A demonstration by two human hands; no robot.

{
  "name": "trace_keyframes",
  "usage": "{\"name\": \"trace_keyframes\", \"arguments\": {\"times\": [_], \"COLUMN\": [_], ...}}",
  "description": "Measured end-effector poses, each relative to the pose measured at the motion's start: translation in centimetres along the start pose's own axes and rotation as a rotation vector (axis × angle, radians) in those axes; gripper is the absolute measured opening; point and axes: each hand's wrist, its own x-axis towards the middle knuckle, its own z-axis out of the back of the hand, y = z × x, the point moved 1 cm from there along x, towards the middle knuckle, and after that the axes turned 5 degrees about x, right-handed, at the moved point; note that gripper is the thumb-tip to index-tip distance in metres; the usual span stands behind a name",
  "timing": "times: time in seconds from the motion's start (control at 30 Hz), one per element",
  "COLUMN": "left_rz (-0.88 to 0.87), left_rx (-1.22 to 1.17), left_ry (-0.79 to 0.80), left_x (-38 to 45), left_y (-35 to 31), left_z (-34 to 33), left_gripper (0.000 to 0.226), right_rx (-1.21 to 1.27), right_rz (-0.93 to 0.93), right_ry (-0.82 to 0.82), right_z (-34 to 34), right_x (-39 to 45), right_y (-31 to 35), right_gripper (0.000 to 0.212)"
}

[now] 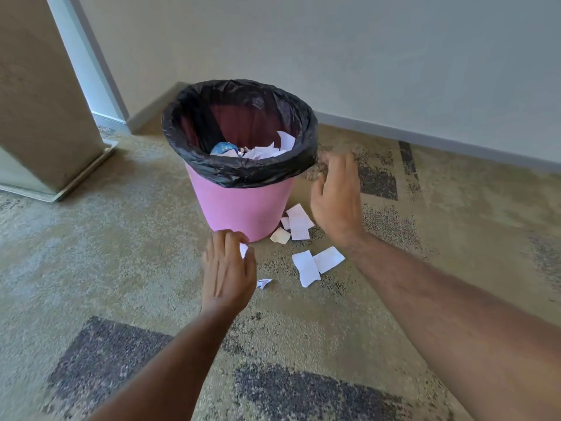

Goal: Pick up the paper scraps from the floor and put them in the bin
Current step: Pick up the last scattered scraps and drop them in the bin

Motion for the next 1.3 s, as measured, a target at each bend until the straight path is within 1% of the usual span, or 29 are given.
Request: {"name": "trace_keyframes", "arguments": {"times": [0.07,0.17,0.23,0.27,0.37,0.43,0.53,0.63,0.73,0.83,0.97,1.13,1.2,1.3], "left_rz": [-0.002,0.019,0.025,0.036,0.062,0.070,0.090,0.088,0.066,0.052,0.049,0.038,0.025,-0.006], "left_rx": [0.058,0.123,0.192,0.224,0.291,0.314,0.335,0.325,0.339,0.355,0.343,0.428,0.466,0.512], "left_ry": [0.191,0.436,0.518,0.545,0.613,0.648,0.648,0.611,0.571,0.578,0.547,0.478,0.470,0.467], "left_x": [-0.9,-1.6,-1.6,-1.5,-1.1,-0.9,-0.5,-0.8,-1.1,-1.1,-1.1,-0.7,-0.5,-0.3], "left_y": [1.0,2.2,2.7,2.8,3.2,3.5,3.9,4.2,4.4,4.6,4.5,4.4,4.3,4.3], "left_z": [-1.5,-3.2,-3.9,-4.2,-5.1,-5.6,-6.0,-6.3,-6.4,-6.4,-6.7,-6.8,-6.7,-6.6], "left_gripper": [0.026,0.053,0.069,0.075,0.092,0.097,0.095,0.081,0.066,0.055,0.042,0.034,0.033,0.035], "right_rx": [-0.089,-0.166,-0.187,-0.197,-0.196,-0.159,-0.135,-0.141,-0.124,-0.152,-0.232,-0.311,-0.334,-0.348], "right_rz": [-0.070,-0.197,-0.272,-0.295,-0.327,-0.350,-0.356,-0.343,-0.376,-0.393,-0.381,-0.199,-0.099,0.026], "right_ry": [0.135,0.419,0.584,0.639,0.752,0.801,0.837,0.854,0.871,0.902,0.981,0.839,0.785,0.799], "right_z": [-1.2,-3.0,-4.0,-4.4,-5.7,-6.6,-8.0,-9.6,-11.4,-12.3,-13.1,-12.0,-11.2,-10.4], "right_x": [-2.1,-4.8,-6.2,-6.6,-7.4,-7.6,-7.1,-6.3,-5.7,-5.4,-6.1,-6.9,-7.7,-8.9], "right_y": [-2.2,-4.7,-5.5,-5.8,-6.1,-6.2,-6.2,-6.1,-6.5,-7.0,-7.6,-7.4,-7.0,-6.6], "right_gripper": [0.035,0.046,0.055,0.059,0.070,0.076,0.083,0.090,0.091,0.090,0.078,0.043,0.035,0.034]}}
